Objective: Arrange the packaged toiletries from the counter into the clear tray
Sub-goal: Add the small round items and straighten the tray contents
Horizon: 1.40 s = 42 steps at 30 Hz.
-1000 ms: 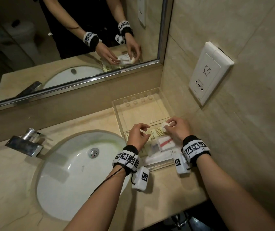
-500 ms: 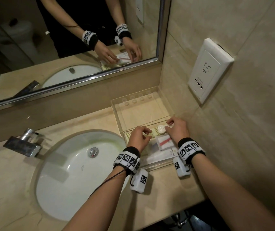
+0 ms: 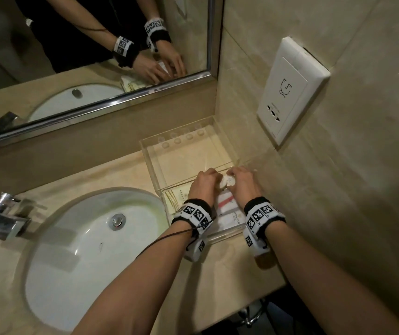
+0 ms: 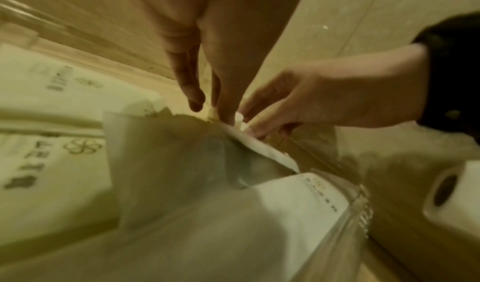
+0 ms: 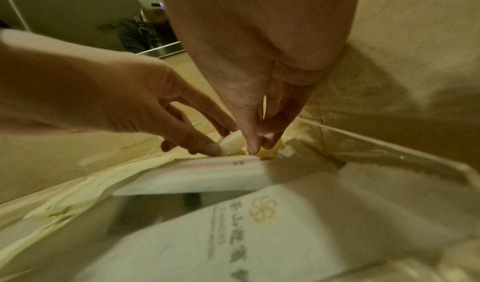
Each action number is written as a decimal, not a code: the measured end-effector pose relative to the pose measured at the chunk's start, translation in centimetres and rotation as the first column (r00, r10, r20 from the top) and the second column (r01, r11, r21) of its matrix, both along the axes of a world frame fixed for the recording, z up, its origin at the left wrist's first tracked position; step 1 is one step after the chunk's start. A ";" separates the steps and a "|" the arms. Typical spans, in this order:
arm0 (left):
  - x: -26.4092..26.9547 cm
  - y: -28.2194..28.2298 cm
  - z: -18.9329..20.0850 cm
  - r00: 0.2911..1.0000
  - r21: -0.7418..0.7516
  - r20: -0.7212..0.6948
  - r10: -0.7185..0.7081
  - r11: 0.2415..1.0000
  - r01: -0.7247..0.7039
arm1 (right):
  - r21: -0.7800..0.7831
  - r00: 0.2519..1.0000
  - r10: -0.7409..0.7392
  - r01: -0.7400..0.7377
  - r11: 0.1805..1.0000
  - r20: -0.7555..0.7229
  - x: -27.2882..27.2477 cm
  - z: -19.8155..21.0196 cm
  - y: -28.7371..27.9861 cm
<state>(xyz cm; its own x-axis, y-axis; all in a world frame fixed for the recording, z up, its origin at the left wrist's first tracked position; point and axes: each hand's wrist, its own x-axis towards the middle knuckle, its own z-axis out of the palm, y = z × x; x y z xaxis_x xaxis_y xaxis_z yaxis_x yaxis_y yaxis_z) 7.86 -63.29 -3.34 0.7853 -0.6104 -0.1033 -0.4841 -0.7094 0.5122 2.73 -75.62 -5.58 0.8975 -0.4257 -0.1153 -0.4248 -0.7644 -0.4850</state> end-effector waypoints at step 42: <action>-0.3 9.0 -0.9 0.999 0.136 0.038 -0.007 0.991 0.002 | 0.152 0.987 0.158 -0.156 0.976 -0.003 -3.9 0.2 1.0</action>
<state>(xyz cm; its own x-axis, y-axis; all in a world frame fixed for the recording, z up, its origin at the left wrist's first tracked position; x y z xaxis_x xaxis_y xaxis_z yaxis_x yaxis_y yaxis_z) 7.57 -54.30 -4.27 0.7878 -0.5961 -0.1551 -0.5048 -0.7691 0.3921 -1.18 -74.60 -5.42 0.9495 -0.2561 -0.1812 -0.3132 -0.7408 -0.5943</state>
